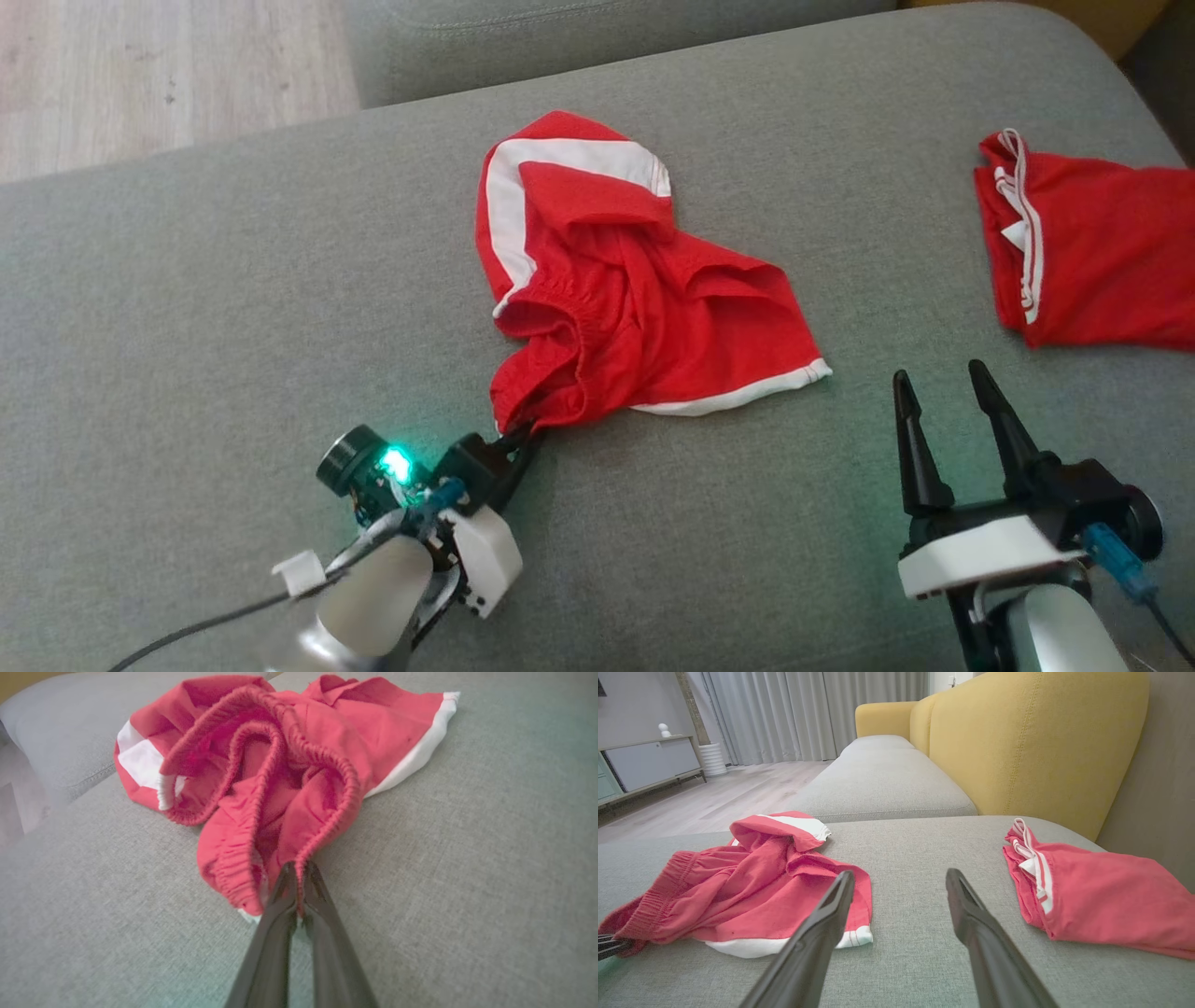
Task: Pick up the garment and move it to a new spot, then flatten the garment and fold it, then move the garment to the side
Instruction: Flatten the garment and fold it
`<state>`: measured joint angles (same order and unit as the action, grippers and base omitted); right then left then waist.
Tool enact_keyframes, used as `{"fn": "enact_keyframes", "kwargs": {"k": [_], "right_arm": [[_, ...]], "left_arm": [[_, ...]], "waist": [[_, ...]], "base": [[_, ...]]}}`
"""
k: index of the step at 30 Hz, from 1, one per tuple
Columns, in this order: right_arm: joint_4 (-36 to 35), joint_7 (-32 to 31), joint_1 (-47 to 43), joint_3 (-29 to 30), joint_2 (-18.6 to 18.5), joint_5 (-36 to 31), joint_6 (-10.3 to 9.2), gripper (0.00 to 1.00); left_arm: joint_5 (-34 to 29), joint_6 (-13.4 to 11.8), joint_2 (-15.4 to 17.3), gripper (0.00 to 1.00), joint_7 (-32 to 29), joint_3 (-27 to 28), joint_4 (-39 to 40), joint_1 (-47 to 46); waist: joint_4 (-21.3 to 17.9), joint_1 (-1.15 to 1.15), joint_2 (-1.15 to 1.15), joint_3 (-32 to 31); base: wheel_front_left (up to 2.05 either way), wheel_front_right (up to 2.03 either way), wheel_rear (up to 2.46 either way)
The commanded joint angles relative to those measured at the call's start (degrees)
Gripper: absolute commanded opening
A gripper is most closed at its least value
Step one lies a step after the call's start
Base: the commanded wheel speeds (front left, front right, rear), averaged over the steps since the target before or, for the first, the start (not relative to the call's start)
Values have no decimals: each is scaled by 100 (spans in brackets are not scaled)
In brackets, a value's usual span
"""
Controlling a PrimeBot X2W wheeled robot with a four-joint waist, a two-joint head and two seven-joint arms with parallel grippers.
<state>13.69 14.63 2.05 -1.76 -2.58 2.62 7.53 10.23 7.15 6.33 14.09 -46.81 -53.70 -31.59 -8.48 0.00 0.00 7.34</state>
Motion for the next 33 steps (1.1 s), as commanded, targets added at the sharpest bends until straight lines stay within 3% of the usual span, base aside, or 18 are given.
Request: {"fn": "enact_keyframes", "kwargs": {"k": [1, 5, 8, 9, 13, 14, 17, 22, 27, 33], "right_arm": [[-150, 37, 217, -127, -30, 53, -4, 100], [-151, 37, 119, -57, -30, 83, -4, 100], [-169, 37, 13, 27, -30, 95, -4, 100], [-169, 37, 13, 27, -30, 95, -4, 100], [-169, 37, -90, 100, -30, 111, -4, 100], [-165, 37, -91, 101, -30, 114, -4, 100], [-177, 37, -79, 113, -30, 123, -4, 100], [-189, 37, -75, 104, -30, 106, -4, 100], [-161, 37, -49, 70, -30, 95, -4, 100], [-112, 37, 35, -6, -30, 67, -4, 100]], "left_arm": [[224, 25, 23, 0, -20, 151, 42, -261], [1178, 31, -77, 0, -217, 183, 392, -86], [2232, 32, -11, 0, -616, 50, 1268, 200], [2232, 32, -11, 0, -616, 50, 1268, 200], [3420, 33, 462, 0, -1321, -170, 2862, 684], [3967, 33, 701, 0, -1644, -167, 3683, 1003], [4868, 24, 919, 0, -2065, -12, 4839, 1578], [6005, -368, 1159, 0, -2414, 352, 6223, 2347], [5790, -920, 1439, 0, -2140, 744, 6002, 2432], [5490, -1069, 1377, 0, -1831, 861, 4859, 2211]], "waist": [[-13, 0, 0, -17], [-2, 0, 0, -75], [87, 0, 0, -120], [87, 0, 0, -120], [263, 0, 0, -168], [327, 0, 0, -180], [405, 0, 0, -188], [477, 0, 0, -151], [489, 0, 0, -83], [388, 0, 0, -51]], "base": [[0, 0, 0], [0, 0, 0], [0, 0, 0], [0, 0, 0], [0, 0, 0], [0, 0, 0], [0, 0, 0], [0, 0, 0], [0, 0, 0], [0, 0, 0]]}}
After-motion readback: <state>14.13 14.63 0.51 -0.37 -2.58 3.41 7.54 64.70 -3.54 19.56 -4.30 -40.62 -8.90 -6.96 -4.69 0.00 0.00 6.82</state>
